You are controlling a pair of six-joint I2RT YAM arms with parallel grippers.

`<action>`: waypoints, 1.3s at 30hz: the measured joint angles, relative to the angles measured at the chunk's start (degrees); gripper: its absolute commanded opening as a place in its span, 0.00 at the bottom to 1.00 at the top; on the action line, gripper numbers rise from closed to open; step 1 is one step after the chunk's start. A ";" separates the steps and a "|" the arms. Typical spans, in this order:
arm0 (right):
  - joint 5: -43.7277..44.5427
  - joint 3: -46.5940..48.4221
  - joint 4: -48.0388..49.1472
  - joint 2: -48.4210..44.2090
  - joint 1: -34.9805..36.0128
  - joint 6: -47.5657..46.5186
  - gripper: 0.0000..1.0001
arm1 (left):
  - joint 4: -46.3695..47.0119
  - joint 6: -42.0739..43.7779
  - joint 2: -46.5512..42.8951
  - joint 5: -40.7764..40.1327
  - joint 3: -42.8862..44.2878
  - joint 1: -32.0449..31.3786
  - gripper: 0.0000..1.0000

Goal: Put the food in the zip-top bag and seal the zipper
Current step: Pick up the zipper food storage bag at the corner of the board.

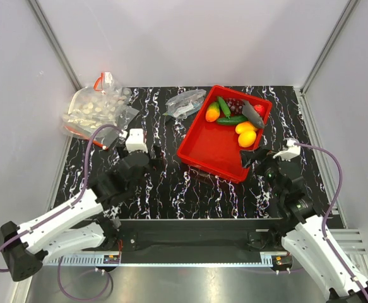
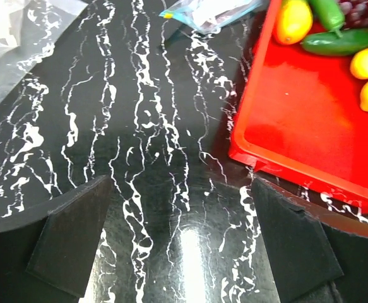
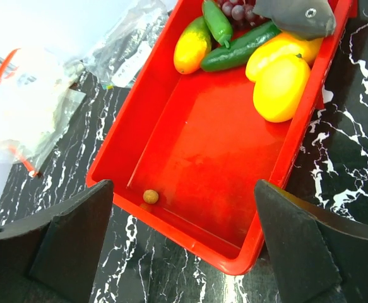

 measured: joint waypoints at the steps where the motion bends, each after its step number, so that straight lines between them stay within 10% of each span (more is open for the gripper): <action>1: -0.02 -0.07 0.00 -0.46 0.00 0.02 1.00 | -0.44 -0.17 1.01 -0.17 0.79 0.46 0.99; 19: -9.88 -5.20 6.60 -4.22 0.00 -0.35 1.00 | -4.74 -8.11 44.39 11.34 40.26 39.98 0.99; 39: -13.09 -5.42 8.17 -7.15 0.00 -0.44 1.00 | -13.18 -10.32 82.88 15.61 85.70 56.06 0.97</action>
